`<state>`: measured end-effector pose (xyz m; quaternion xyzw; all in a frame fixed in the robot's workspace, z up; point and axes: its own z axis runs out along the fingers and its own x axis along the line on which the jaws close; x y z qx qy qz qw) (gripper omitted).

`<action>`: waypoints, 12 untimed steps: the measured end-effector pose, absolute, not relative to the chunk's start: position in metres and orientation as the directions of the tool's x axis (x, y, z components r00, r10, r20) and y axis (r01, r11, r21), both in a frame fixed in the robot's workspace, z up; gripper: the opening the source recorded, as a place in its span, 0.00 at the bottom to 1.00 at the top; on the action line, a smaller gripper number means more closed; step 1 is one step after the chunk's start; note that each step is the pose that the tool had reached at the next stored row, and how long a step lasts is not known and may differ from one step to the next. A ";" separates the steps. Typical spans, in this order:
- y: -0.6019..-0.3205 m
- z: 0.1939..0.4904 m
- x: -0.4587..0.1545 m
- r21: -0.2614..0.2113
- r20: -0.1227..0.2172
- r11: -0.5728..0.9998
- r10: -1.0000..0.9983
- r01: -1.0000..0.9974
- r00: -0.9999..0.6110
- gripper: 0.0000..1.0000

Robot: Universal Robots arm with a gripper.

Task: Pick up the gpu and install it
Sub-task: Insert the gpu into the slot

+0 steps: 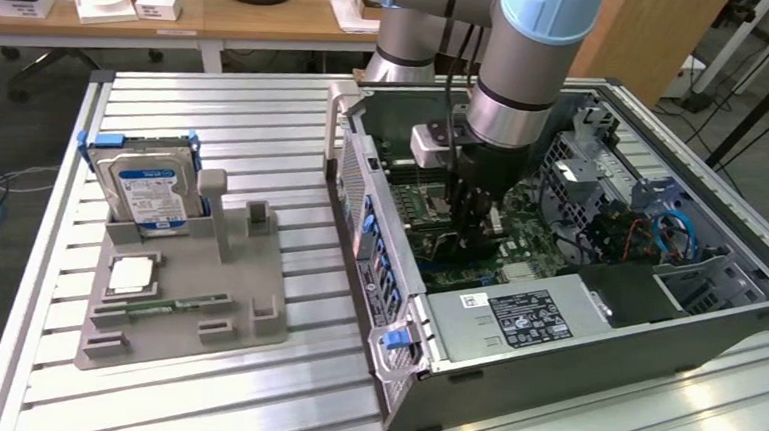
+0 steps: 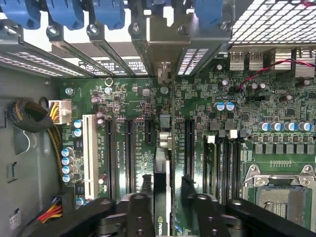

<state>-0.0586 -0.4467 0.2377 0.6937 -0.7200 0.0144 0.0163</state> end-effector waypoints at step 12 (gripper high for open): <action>-0.447 0.274 -0.058 0.002 0.044 0.037 -0.998 -0.999 -0.037 0.51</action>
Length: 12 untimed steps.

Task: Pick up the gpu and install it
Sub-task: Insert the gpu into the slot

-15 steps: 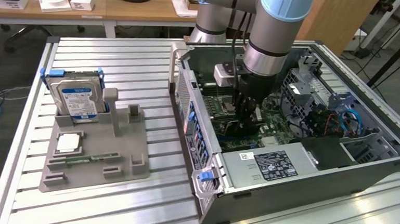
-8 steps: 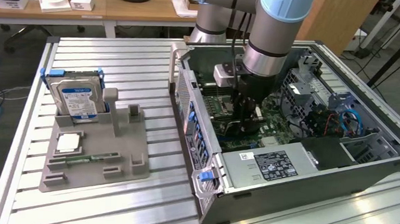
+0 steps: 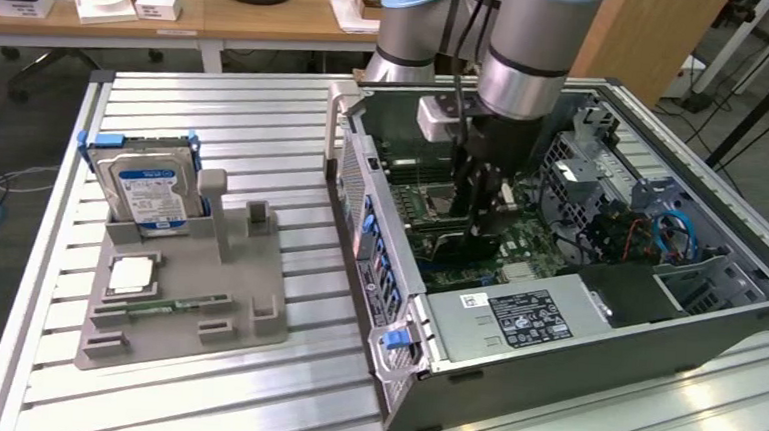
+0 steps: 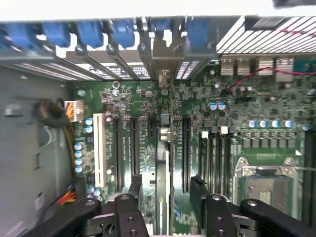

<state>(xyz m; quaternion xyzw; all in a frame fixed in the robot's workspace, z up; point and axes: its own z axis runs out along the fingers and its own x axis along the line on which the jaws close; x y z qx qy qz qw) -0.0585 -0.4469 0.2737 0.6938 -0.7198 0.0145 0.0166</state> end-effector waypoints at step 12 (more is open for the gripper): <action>-0.447 0.278 -0.058 0.002 0.044 0.037 -0.998 -0.999 -0.037 0.20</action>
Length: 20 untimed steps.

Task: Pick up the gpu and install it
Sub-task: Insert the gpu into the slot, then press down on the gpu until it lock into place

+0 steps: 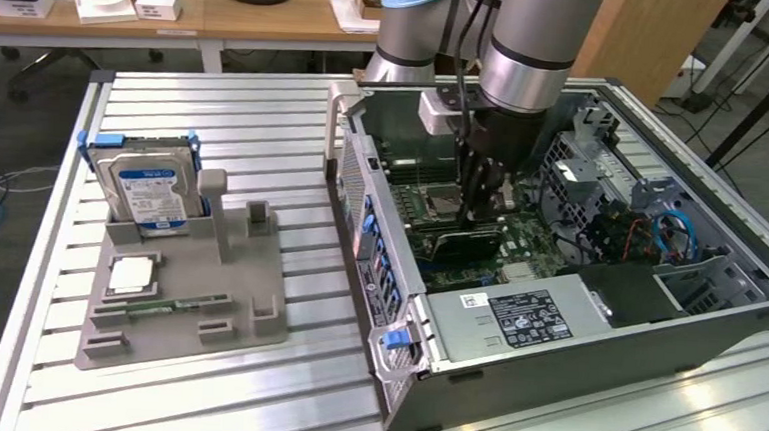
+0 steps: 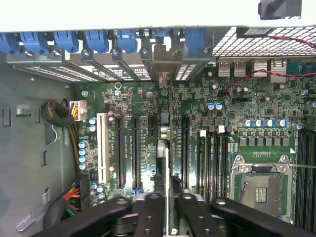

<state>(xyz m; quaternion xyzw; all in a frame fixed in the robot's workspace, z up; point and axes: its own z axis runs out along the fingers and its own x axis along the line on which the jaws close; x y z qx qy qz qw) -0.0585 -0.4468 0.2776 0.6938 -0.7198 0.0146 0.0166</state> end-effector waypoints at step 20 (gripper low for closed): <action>-0.447 0.278 -0.059 0.002 0.044 0.037 -0.998 -0.999 -0.037 0.11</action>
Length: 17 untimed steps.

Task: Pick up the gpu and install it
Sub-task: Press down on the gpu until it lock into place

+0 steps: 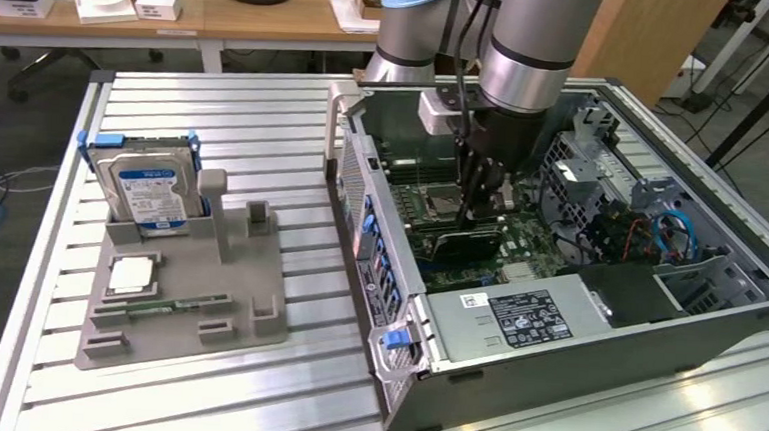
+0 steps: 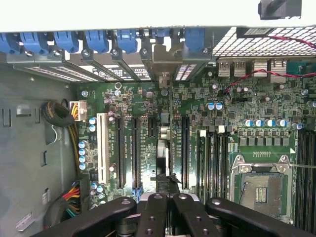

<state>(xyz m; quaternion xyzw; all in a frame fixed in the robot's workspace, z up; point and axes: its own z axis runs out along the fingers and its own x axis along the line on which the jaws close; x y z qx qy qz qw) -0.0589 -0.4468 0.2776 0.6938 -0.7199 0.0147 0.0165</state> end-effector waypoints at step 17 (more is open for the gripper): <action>-0.446 0.272 -0.061 0.002 0.044 0.037 -0.998 -0.999 -0.037 0.11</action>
